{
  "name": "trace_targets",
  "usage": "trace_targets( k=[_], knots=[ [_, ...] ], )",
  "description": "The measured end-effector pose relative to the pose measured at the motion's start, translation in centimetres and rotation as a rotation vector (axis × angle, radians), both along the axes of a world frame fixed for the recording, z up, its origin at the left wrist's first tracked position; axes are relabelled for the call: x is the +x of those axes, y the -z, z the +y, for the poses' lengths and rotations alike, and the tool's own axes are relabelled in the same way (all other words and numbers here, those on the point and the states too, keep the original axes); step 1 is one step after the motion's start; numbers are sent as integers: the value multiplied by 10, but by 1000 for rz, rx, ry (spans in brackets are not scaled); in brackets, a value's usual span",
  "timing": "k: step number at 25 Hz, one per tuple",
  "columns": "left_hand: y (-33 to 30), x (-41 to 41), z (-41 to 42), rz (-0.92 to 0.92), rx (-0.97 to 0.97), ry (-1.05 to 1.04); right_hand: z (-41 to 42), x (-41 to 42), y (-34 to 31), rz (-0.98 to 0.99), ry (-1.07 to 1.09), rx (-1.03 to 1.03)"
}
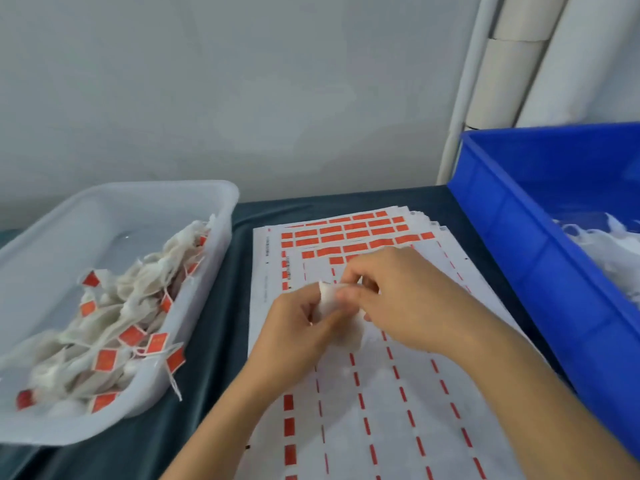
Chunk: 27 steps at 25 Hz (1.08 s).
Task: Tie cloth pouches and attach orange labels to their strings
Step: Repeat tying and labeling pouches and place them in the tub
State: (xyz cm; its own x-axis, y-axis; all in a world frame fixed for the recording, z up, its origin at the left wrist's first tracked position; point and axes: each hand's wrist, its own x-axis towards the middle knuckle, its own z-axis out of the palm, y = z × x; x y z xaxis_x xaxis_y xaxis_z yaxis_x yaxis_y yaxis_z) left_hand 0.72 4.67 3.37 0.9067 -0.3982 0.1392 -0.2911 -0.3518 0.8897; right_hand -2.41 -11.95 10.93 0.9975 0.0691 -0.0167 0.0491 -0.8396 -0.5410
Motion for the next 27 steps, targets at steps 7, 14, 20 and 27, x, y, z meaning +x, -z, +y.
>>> trace_targets(
  k=[7, 14, 20, 27],
  knots=[
    [26, 11, 4, 124, -159, -144, -4, 21, 67, -198, 158, 283],
    [21, 7, 6, 212, -248, 9, 2, 20, 94, -268, 212, 510],
    [23, 7, 3, 139, -94, 68, -1, 15, 98, -454, 282, 504],
    [27, 6, 2, 141, 45, 123, -12, 14, 97, -708, 474, 350]
  ],
)
